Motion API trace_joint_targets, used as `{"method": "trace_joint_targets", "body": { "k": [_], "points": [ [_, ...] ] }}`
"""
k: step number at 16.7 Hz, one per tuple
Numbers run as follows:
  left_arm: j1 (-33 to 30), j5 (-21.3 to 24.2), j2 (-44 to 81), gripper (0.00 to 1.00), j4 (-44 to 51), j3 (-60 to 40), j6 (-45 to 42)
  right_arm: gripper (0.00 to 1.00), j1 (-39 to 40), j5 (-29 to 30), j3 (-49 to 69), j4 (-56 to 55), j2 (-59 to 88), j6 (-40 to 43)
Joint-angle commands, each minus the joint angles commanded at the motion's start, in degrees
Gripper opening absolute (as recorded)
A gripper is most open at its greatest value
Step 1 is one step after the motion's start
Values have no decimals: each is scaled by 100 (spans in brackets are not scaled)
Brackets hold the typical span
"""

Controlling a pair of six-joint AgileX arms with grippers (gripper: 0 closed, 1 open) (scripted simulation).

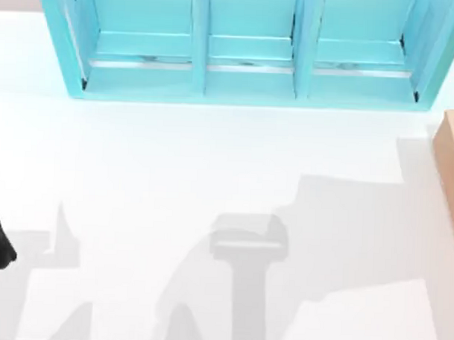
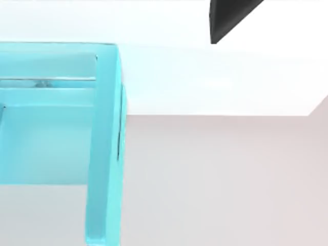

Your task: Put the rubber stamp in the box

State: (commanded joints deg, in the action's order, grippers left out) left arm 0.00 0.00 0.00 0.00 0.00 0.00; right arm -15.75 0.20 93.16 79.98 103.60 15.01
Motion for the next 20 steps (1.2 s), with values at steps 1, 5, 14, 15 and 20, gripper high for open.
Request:
{"method": "trace_joint_targets", "body": {
  "k": [1,5,14,15,20],
  "points": [
    [0,0,0,100,0,0,0,0,-126,-8,-60,-13,-77,125],
    [0,0,0,100,0,0,0,0,-203,-14,-99,-21,-126,200],
    [0,0,0,100,0,0,0,0,-187,-14,-1266,-1261,-49,176],
    [0,0,0,100,0,0,0,0,-185,-15,-1394,-1393,-47,177],
    [0,0,0,100,0,0,0,0,-183,-14,-1478,-1481,-46,179]
  ]
}}
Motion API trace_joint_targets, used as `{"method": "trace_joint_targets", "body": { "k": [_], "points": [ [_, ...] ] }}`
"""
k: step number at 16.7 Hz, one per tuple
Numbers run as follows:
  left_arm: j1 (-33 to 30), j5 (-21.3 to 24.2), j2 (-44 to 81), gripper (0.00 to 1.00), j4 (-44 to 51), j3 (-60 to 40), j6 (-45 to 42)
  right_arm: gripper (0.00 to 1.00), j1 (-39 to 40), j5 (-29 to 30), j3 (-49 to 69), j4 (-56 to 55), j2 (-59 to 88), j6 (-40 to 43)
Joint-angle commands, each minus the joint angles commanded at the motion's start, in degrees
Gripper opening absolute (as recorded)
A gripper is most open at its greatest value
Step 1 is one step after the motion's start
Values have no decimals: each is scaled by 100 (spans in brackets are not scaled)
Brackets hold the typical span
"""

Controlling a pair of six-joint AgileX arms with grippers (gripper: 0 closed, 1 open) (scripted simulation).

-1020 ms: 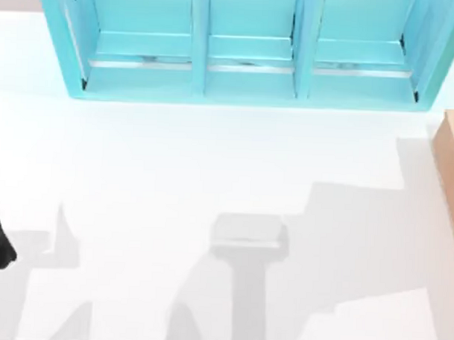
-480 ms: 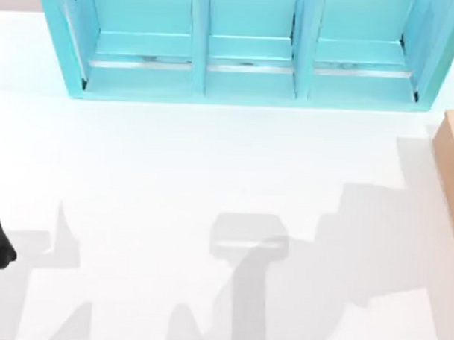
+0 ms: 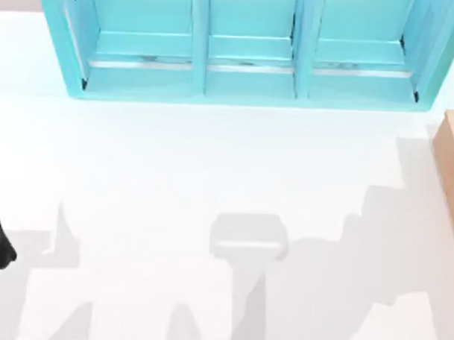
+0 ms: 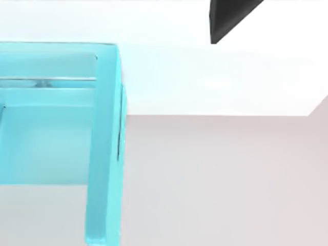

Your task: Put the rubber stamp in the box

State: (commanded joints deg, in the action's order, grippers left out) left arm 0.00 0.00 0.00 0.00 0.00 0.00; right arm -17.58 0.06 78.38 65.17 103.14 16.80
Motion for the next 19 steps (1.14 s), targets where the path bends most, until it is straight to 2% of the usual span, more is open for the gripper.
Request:
{"method": "trace_joint_targets", "body": {
  "k": [13,19],
  "points": [
    [0,0,0,100,0,0,0,98,0,0,0,0,0,0],
    [0,0,0,100,0,0,0,100,0,0,0,0,0,0]
  ]
}}
